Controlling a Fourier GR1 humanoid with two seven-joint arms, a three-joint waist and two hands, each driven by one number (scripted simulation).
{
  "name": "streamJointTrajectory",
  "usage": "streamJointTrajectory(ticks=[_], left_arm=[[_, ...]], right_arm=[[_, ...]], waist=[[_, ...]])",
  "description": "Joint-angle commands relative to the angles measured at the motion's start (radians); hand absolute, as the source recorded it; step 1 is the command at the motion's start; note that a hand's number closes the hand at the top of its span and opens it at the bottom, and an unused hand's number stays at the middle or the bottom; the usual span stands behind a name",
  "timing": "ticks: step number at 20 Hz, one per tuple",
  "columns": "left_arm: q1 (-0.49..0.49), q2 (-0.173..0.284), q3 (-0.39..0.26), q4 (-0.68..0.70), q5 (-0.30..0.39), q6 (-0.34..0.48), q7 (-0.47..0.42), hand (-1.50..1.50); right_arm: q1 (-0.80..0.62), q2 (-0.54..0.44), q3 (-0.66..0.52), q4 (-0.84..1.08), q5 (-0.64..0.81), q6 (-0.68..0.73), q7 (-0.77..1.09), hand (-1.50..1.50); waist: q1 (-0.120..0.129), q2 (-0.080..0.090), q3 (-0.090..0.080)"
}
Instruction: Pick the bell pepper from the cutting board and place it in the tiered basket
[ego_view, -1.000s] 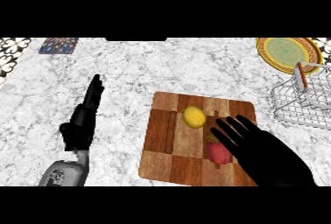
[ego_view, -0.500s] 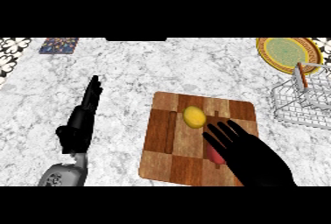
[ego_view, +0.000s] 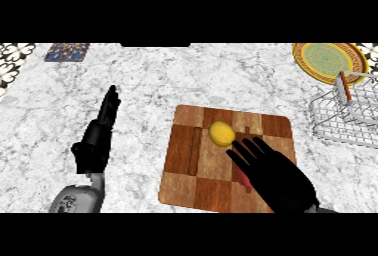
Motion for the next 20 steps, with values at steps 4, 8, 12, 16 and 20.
streamJointTrajectory(ticks=[4, 8, 12, 16, 20], left_arm=[[-0.035, -0.032, -0.008, 0.013, -0.037, 0.009, 0.051, 0.00], [0.013, -0.035, -0.010, -0.031, -0.030, -0.002, 0.025, 0.00], [-0.069, 0.003, 0.066, 0.083, 0.002, -0.051, -0.033, 0.00], [0.057, -0.017, 0.008, -0.055, -0.031, -0.036, 0.010, 0.00], [-0.019, -0.013, 0.046, -0.020, -0.003, -0.055, 0.046, 0.00]], right_arm=[[0.037, 0.033, -0.022, 0.037, 0.071, -0.024, -0.049, -1.50], [-0.015, 0.068, -0.068, 0.150, 0.077, -0.083, -0.119, -1.50], [0.043, 0.042, -0.068, 0.125, 0.107, -0.086, -0.157, -1.50], [0.051, 0.099, -0.065, 0.140, 0.131, -0.079, -0.142, -1.50], [0.049, 0.156, -0.058, 0.234, 0.160, -0.193, -0.163, -1.50]], waist=[[-0.002, 0.000, 0.000], [0.002, 0.000, 0.000], [-0.002, 0.000, 0.000], [0.000, -0.001, 0.000], [-0.001, 0.000, 0.000]])
